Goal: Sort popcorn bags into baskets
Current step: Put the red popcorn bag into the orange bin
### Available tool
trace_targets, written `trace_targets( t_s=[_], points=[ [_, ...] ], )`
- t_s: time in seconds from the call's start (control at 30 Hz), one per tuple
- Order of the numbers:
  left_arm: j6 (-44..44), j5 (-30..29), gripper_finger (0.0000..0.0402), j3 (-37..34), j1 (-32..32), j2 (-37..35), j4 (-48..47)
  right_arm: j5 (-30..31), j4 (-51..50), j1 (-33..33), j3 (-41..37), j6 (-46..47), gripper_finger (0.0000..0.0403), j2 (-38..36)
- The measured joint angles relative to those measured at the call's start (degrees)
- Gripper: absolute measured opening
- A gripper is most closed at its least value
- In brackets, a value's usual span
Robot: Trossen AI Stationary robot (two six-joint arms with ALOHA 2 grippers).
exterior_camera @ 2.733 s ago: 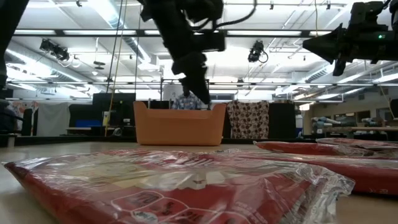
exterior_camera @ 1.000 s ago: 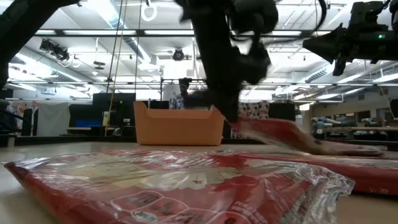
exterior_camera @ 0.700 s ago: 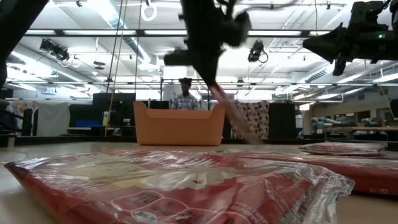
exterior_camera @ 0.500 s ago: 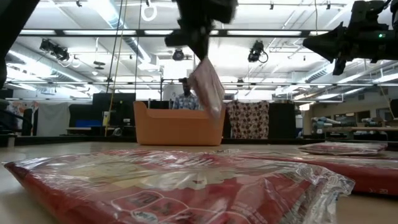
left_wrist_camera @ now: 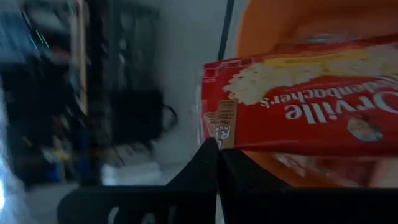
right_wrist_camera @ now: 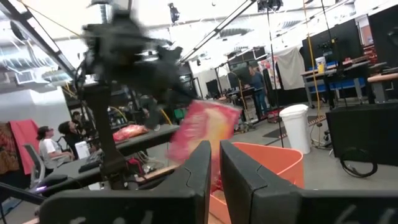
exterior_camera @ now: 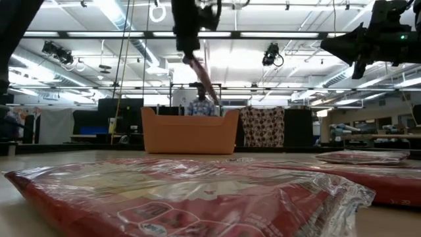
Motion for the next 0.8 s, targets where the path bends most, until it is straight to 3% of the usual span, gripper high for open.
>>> trace_targets(
  t_s=[0.23,0.37,0.5,0.67,0.8],
  points=[
    [-7.0,7.0,0.0001,-3.1,12.0,0.2,5.0,0.0,0.0,0.0,0.0,0.0,0.0039,0.0],
    [-13.8,15.2,0.0001,-6.1,16.7,0.2,3.7,0.0,0.0,0.0,0.0,0.0,0.0039,0.0],
    [-18.6,17.4,0.0002,-10.1,17.6,0.1,3.5,0.0,0.0,0.0,0.0,0.0,0.0039,0.0],
    [-21.6,24.4,0.0003,-15.2,18.0,0.2,2.0,0.0,0.0,0.0,0.0,0.0,0.0039,0.0],
    [-22.8,24.0,0.0017,-17.4,16.9,0.2,0.9,0.0,0.0,0.0,0.0,0.0,0.0039,0.0]
  ],
)
